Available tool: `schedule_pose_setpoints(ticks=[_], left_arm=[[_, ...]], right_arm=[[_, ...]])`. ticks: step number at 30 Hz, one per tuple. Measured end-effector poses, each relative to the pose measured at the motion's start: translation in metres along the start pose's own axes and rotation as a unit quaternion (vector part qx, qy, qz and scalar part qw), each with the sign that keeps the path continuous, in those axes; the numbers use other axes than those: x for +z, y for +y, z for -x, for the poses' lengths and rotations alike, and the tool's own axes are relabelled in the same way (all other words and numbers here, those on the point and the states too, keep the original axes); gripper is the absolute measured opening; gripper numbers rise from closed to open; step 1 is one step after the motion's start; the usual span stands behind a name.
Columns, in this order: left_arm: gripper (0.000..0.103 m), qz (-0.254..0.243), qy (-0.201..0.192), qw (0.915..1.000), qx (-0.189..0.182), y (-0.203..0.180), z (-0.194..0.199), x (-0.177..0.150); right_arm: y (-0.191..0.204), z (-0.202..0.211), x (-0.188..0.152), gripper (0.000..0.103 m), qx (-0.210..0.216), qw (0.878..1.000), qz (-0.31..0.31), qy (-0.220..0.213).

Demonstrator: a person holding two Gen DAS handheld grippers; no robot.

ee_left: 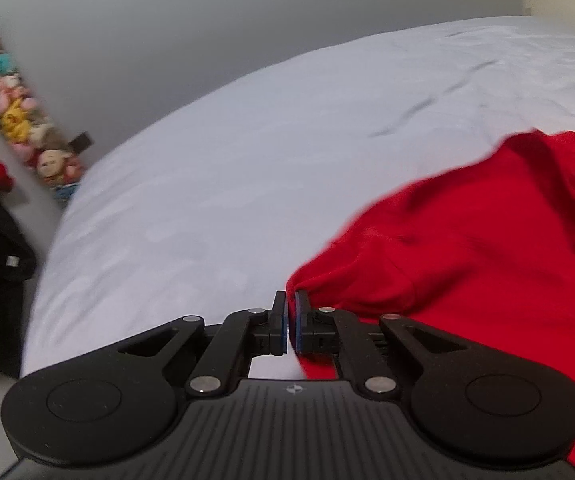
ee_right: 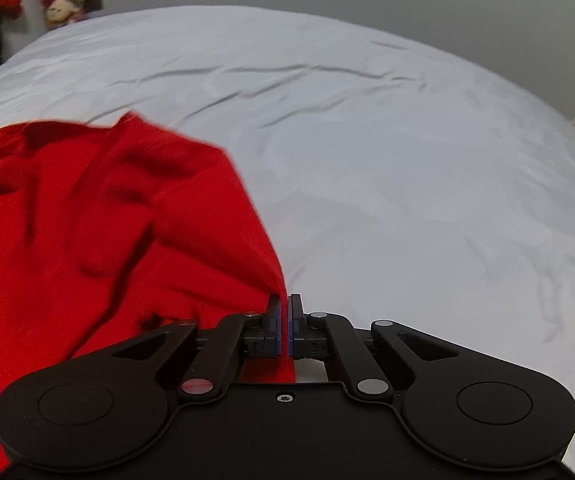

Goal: Fold clothes

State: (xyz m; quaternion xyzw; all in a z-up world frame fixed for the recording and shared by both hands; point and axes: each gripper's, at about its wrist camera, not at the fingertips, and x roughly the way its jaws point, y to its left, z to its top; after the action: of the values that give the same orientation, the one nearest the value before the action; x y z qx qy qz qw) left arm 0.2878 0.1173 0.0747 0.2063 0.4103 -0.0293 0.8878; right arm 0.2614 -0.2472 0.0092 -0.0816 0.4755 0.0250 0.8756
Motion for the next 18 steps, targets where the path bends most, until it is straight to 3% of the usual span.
schedule_pose_setpoints(ticks=[7, 12, 15, 18], left_arm=[[0.003, -0.009, 0.013, 0.9989, 0.044, 0.018, -0.037, 0.022], [0.004, -0.008, 0.026, 0.9987, 0.043, 0.018, -0.067, 0.021], [0.009, -0.009, 0.040, 0.9984, 0.039, 0.016, -0.083, 0.016], [0.022, -0.010, 0.045, 0.9980, 0.043, 0.019, -0.088, 0.008]], right_arm=[[-0.004, -0.022, 0.031, 0.000, -0.058, 0.998, 0.019, -0.016], [-0.003, -0.052, 0.044, 0.000, -0.093, 0.995, 0.031, -0.012], [-0.004, -0.071, 0.044, 0.001, -0.088, 0.996, 0.029, 0.011], [-0.006, -0.075, 0.043, 0.007, -0.089, 0.996, 0.025, 0.019]])
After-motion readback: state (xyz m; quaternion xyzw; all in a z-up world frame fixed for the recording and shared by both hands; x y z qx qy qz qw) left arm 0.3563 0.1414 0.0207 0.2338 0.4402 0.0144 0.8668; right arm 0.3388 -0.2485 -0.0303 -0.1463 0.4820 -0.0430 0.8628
